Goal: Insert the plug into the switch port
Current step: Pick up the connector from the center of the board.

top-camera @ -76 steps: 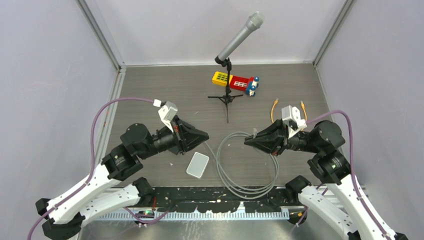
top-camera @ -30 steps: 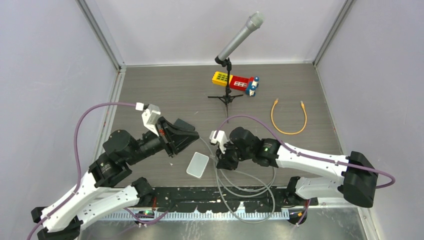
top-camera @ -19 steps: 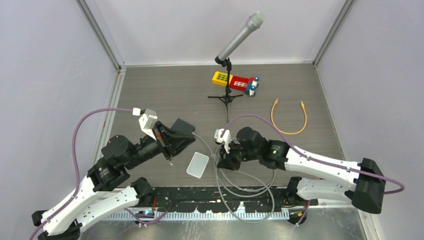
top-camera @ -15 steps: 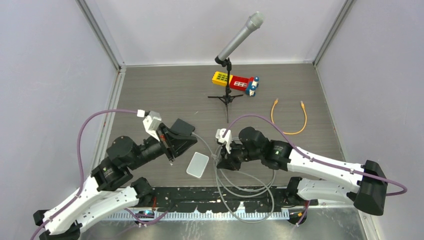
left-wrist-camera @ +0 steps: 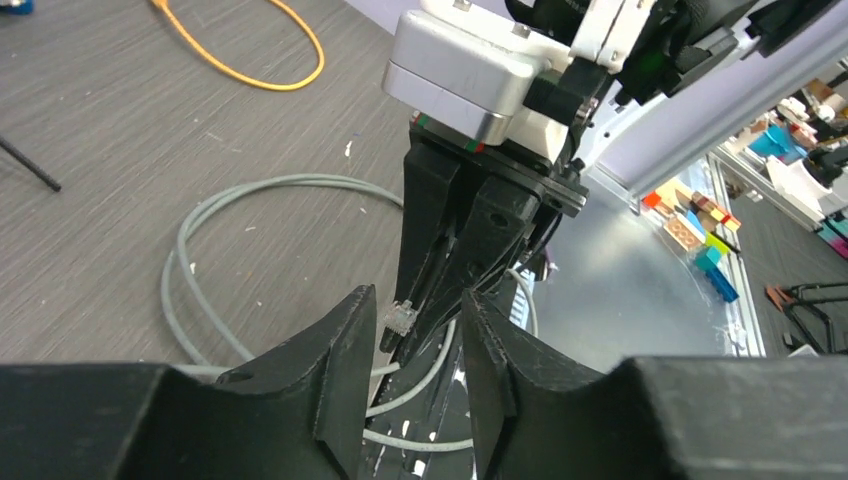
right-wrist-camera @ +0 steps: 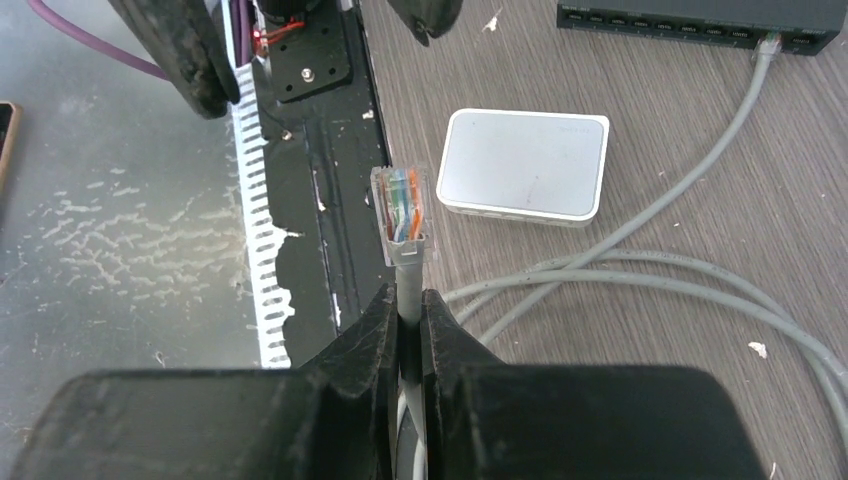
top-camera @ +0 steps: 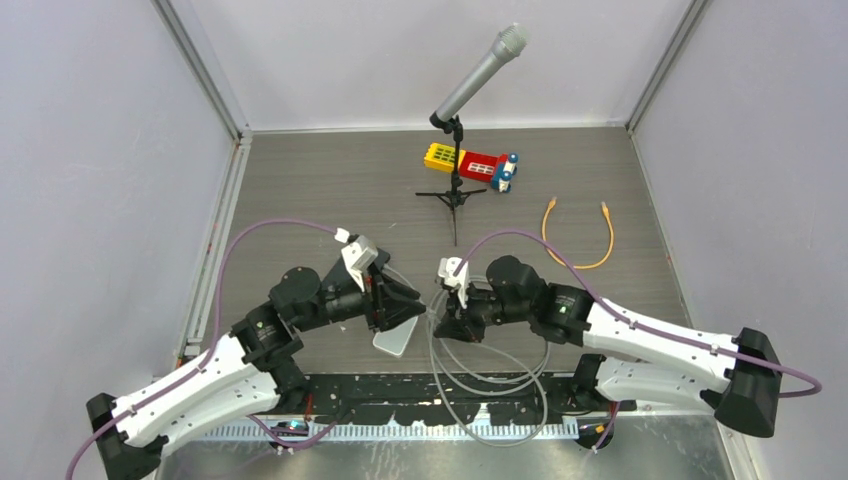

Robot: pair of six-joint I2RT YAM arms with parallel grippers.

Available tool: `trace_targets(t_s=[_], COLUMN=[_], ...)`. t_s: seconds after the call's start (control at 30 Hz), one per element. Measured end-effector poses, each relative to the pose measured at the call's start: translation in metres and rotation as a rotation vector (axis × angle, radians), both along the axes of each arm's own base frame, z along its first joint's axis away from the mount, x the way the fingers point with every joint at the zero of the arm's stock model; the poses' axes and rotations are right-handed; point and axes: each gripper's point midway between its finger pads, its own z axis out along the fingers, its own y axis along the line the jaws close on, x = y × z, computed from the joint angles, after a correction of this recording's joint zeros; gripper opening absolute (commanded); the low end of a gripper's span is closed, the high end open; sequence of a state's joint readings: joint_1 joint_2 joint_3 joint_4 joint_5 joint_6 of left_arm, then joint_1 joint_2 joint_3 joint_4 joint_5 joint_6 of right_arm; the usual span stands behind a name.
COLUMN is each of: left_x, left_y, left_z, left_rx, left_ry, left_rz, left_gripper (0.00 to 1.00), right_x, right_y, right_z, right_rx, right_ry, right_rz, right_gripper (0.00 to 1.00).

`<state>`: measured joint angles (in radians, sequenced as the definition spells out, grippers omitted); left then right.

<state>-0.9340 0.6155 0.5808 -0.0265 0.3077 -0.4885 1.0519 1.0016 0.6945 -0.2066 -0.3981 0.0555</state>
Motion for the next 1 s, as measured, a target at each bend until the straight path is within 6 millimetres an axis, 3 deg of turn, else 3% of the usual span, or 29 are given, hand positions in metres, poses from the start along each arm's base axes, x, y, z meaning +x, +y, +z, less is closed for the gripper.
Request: trace_targets(t_s=[0.23,0.67,1.0], left_x=[-0.006,-0.019,-0.021], left_y=[-0.005,-0.021,-0.027], left_z=[0.012,-0.003,-0.008], left_rx=[-0.053,-0.035,-0.029], left_ry=[-0.037,-0.016,-0.008], left_rz=[-0.047,-0.178,-0.217], left_gripper=[0.41,0.33,0.08], right_x=[-0.005,-0.011,-0.016], right_y=[0.000,-0.002,-0.004], right_z=[0.017,0.031,0.033], right_rx=[0.062,0.114,0.126], right_ry=[-0.014,-0.029,-0.014], right_rz=[0.020,0.044,0.052], right_gripper=[0.01,0.01,0.01])
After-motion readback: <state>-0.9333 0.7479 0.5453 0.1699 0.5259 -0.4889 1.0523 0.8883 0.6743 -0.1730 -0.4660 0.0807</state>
